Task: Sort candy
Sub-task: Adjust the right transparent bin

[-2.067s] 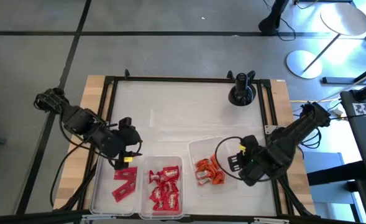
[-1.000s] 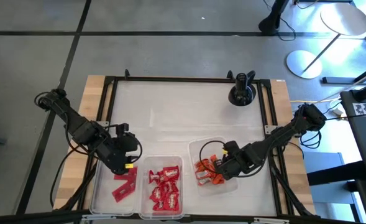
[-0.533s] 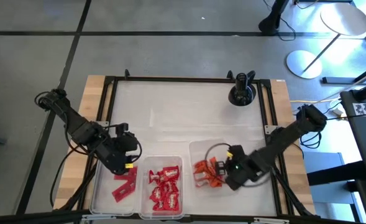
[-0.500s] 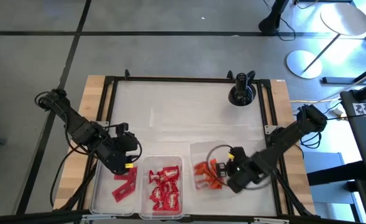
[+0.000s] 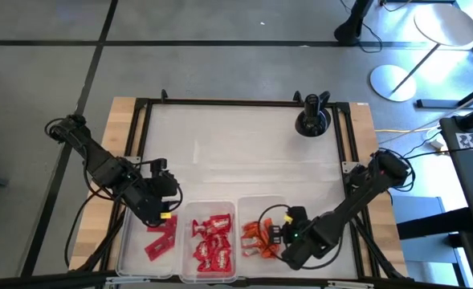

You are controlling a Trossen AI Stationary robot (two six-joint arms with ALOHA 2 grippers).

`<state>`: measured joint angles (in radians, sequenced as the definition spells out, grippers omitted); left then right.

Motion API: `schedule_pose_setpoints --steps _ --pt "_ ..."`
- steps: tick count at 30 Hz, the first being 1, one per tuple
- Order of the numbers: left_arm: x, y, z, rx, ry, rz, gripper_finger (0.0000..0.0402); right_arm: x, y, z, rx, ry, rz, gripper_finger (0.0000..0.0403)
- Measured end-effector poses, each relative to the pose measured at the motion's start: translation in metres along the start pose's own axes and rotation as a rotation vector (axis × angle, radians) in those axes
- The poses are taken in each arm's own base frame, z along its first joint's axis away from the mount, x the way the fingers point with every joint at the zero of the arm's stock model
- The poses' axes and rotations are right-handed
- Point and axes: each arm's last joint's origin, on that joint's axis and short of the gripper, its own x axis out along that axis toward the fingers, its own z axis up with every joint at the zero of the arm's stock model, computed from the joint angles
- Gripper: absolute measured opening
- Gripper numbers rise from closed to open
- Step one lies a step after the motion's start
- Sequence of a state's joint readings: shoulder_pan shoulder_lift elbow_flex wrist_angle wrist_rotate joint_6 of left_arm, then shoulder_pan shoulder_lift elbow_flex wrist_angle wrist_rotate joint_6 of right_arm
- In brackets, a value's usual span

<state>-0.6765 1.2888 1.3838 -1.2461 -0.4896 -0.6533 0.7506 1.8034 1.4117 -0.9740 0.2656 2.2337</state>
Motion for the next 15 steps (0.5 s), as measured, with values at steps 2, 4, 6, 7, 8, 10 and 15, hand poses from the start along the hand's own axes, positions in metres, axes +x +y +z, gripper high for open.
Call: schedule_pose_setpoints --steps 2,4,6,7,8,10,15 --pt "0.0000 0.0000 0.0000 0.000 0.000 0.000 0.0233 0.0058 0.0016 -0.0032 -0.003 -0.011 0.004 0.0002" --pt "0.0000 0.0000 -0.0001 -0.002 0.000 0.000 0.0233 0.0089 0.0021 -0.0047 -0.003 -0.015 0.005 0.0002" --pt "0.0000 0.0001 -0.0001 -0.002 0.001 0.001 0.0233 0.0103 0.0023 -0.0053 -0.004 -0.022 0.005 0.0001" --pt "0.0000 0.0001 -0.0001 -0.002 0.001 0.001 0.0233 0.0105 0.0020 -0.0051 -0.004 -0.026 0.003 0.0001" --pt "0.0000 0.0001 -0.0002 -0.002 0.002 0.001 0.0233 0.0105 0.0020 -0.0049 -0.004 -0.031 0.006 0.0001" --pt "0.0000 0.0002 -0.0002 0.000 0.002 0.001 0.0233 0.0099 0.0022 -0.0050 -0.005 -0.033 0.007 0.0001" --pt "0.0000 0.0002 -0.0002 0.001 0.002 0.001 0.0233 0.0029 0.0022 -0.0095 -0.023 -0.026 0.009 0.0001"
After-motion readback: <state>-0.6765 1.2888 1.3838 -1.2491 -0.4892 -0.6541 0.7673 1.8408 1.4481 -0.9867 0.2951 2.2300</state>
